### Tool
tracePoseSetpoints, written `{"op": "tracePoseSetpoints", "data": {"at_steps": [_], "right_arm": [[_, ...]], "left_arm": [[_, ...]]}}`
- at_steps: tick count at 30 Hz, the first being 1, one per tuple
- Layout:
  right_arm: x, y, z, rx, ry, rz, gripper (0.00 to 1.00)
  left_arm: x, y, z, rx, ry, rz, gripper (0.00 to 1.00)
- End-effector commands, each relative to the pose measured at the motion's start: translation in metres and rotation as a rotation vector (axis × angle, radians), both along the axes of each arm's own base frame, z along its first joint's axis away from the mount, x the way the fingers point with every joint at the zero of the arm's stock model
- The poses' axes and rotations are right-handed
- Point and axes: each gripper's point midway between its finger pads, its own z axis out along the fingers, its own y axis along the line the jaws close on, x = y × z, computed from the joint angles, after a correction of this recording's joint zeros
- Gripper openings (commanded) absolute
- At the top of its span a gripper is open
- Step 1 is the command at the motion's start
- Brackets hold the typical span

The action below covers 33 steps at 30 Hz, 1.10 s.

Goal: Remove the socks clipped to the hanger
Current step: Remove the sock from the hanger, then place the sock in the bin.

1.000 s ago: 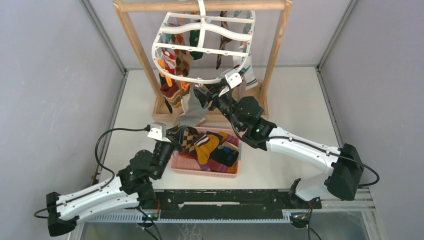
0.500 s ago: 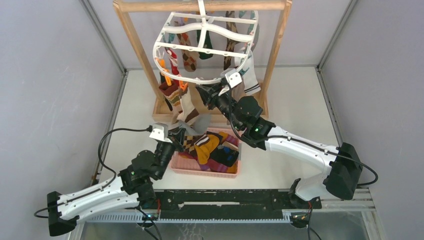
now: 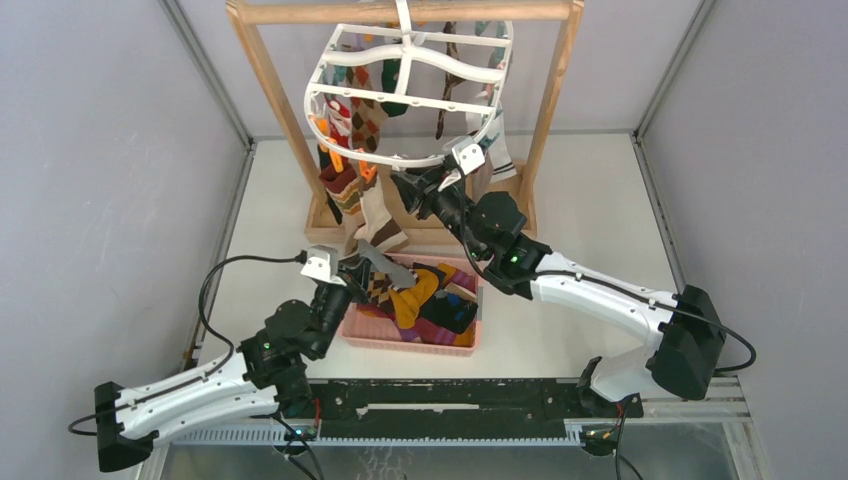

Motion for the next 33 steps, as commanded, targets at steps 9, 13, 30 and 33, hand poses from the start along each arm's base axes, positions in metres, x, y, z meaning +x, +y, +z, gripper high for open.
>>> {"op": "tracePoseSetpoints", "data": {"at_steps": [9, 13, 30, 33], "right_arm": [[-0.015, -0.024, 0.002, 0.056, 0.013, 0.023, 0.67], [-0.024, -0.035, -0.012, 0.048, 0.042, 0.029, 0.71], [-0.066, -0.119, -0.084, 0.095, 0.148, -0.048, 0.74], [-0.068, -0.127, -0.096, 0.091, 0.163, -0.06, 0.74]], "left_arm": [[-0.002, -0.017, 0.001, -0.015, 0.007, -0.059, 0.04], [-0.003, -0.025, 0.005, -0.015, 0.009, -0.092, 0.04], [-0.007, -0.083, 0.008, -0.005, 0.031, -0.265, 0.04], [-0.01, -0.094, 0.005, 0.001, 0.04, -0.296, 0.04]]}}
